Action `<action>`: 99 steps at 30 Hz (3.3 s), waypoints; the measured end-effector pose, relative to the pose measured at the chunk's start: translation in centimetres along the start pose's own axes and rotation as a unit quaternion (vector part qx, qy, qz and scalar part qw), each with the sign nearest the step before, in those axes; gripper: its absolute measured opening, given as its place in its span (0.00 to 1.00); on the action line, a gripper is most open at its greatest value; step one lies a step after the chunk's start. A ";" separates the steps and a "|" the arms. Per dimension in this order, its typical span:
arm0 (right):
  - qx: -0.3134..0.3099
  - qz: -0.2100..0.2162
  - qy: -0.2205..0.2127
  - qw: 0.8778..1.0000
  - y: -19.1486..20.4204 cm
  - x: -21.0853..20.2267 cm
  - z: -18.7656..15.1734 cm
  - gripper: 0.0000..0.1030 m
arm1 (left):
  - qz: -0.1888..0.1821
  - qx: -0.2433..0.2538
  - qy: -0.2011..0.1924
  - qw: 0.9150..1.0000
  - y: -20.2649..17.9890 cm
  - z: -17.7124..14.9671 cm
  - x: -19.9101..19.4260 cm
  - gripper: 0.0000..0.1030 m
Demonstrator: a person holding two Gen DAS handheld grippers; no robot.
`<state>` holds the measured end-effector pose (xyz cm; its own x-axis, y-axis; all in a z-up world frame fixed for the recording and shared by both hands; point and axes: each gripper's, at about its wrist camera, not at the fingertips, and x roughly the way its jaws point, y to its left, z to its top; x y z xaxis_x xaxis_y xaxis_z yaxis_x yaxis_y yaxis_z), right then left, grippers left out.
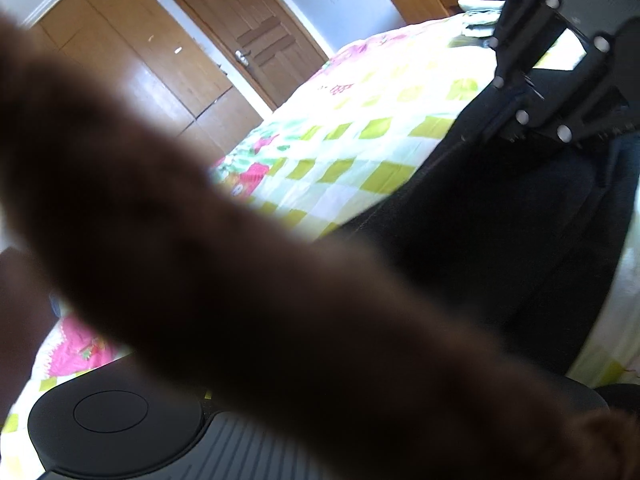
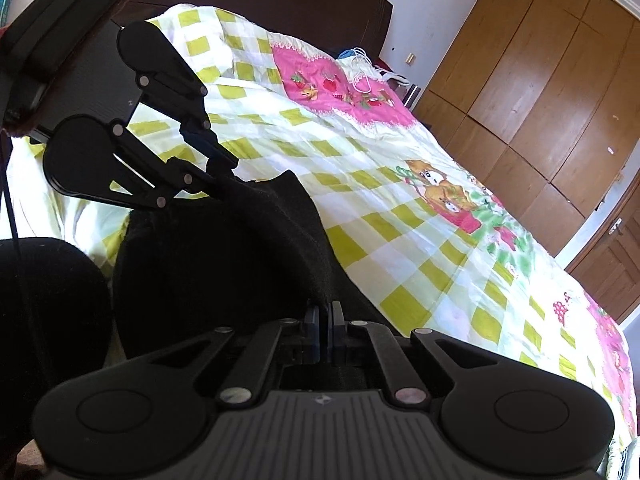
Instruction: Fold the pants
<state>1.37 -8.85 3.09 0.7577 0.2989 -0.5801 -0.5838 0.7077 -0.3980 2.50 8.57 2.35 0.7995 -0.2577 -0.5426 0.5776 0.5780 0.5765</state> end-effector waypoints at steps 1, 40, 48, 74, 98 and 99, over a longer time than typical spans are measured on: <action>0.000 0.010 0.009 1.000 0.3 0.2 -0.4 0.18 | -0.004 0.005 0.007 1.000 -0.5 -0.3 0.0 0.18; 0.600 0.065 0.064 0.795 -15.6 -3.9 -21.1 0.65 | -0.128 -0.196 0.001 0.972 -7.1 7.5 5.1 0.53; 0.596 0.086 0.053 0.796 -15.7 -2.9 -20.2 0.31 | -0.106 -0.215 0.022 0.971 -8.2 9.2 7.2 0.56; 0.557 -0.020 0.025 0.830 -21.1 -10.4 -15.3 0.26 | -0.065 -0.213 0.041 0.974 -11.0 10.6 8.1 0.78; 0.399 -0.003 0.146 0.905 -8.1 3.2 3.1 0.26 | -0.063 -0.335 0.027 0.940 -4.4 3.7 6.3 0.77; 0.400 0.000 0.153 0.903 -7.8 3.8 3.2 0.27 | -0.062 -0.336 0.023 0.940 -4.4 3.7 6.2 0.77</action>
<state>9.74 -11.22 6.25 0.5701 0.1940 -0.7983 -0.0924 0.9807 0.1723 5.56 1.58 -1.32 0.7156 -0.3306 -0.6154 0.4189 0.9080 -0.0006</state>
